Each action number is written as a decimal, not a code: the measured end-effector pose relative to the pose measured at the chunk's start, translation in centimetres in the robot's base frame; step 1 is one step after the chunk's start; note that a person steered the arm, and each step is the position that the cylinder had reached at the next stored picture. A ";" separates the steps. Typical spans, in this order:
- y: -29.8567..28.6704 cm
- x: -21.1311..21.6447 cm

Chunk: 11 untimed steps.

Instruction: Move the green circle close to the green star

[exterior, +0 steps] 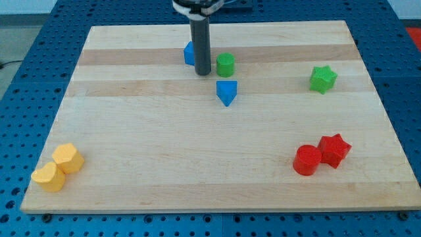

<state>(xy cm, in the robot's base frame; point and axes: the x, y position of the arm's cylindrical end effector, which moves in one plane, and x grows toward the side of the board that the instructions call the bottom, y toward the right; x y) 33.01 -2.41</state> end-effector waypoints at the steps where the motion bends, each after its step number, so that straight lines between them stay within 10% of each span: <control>1: 5.3 0.2; 4: 12.8 -2.2; 6: 13.0 4.2; 11: 7.4 4.2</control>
